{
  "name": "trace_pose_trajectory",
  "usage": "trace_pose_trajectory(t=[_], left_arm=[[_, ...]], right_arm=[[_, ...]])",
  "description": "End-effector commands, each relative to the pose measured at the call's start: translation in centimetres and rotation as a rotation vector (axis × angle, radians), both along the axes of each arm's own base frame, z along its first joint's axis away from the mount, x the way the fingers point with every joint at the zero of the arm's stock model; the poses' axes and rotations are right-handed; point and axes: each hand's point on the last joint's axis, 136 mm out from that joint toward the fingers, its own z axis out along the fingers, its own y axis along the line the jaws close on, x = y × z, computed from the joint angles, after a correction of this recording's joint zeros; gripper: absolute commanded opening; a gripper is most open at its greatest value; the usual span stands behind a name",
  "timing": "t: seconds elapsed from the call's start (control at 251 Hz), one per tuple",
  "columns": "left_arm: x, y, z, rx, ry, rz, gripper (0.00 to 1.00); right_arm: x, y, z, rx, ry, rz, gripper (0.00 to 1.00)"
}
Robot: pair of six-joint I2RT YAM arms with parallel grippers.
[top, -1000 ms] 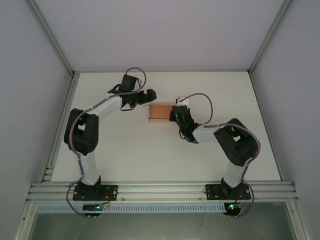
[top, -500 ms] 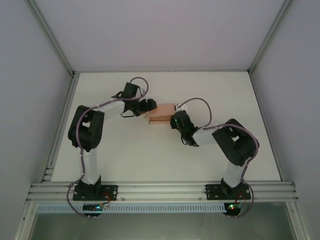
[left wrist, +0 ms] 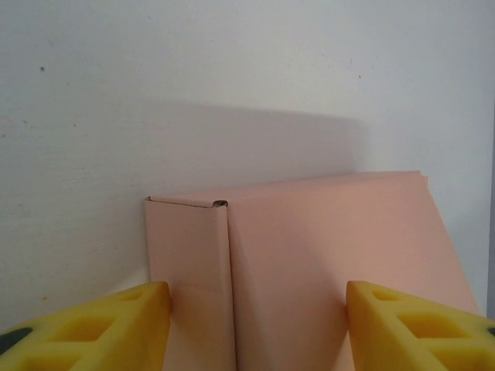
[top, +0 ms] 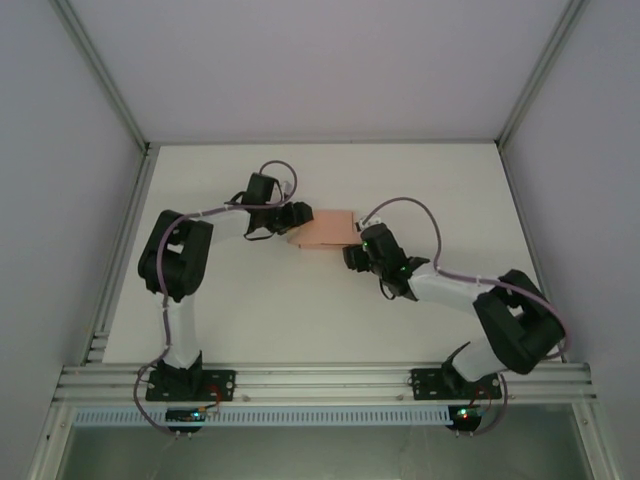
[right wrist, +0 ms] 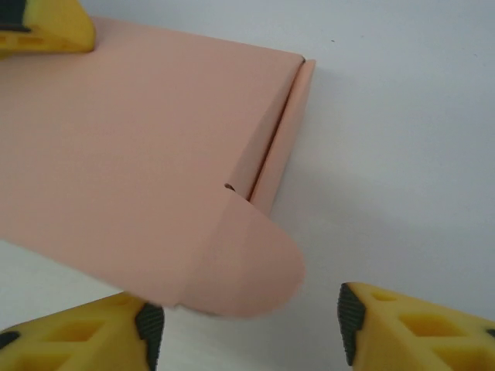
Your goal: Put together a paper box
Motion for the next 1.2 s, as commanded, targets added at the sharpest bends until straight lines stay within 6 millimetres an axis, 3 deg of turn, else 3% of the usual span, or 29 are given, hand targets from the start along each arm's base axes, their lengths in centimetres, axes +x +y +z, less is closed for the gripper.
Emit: trace_pose_trajectory(t=[0.0,0.128,0.339,0.579,0.682,0.794,0.99,1.094,1.193], left_arm=[[-1.7,1.7,-5.0,0.087,0.114,0.03,0.54],[-2.0,2.0,-6.0,0.094,0.133,0.035,0.5],[-3.0,3.5,-8.2,0.17,0.165,0.072,0.41],[-4.1,4.9,-9.9,0.167,0.197,0.104,0.25],[-4.4,5.3,-10.2,0.095,0.217,0.118,0.14],[-4.6,5.8,-10.3,0.047,0.219,0.132,0.1],[-4.8,6.2,-10.4,0.02,0.218,0.139,0.1],[-4.8,6.1,-10.6,-0.001,0.227,0.143,0.1],[-5.2,6.2,-11.0,-0.011,0.235,0.148,0.1]], right_arm=[[-1.7,-1.6,-0.2,0.009,0.064,-0.002,0.73],[-1.4,-1.9,1.9,0.132,0.057,0.005,0.99],[1.0,-2.6,3.4,0.254,0.118,-0.039,0.99],[4.9,-2.7,2.0,0.302,0.281,-0.164,0.99],[5.9,-1.4,1.2,0.322,0.343,-0.14,0.99],[6.7,0.0,0.2,0.36,0.42,-0.123,0.99],[7.5,3.7,-0.7,0.513,0.519,-0.017,0.96],[7.7,4.3,-1.8,0.547,0.567,-0.022,0.93],[8.2,5.1,-1.6,0.628,0.586,-0.025,0.91]])
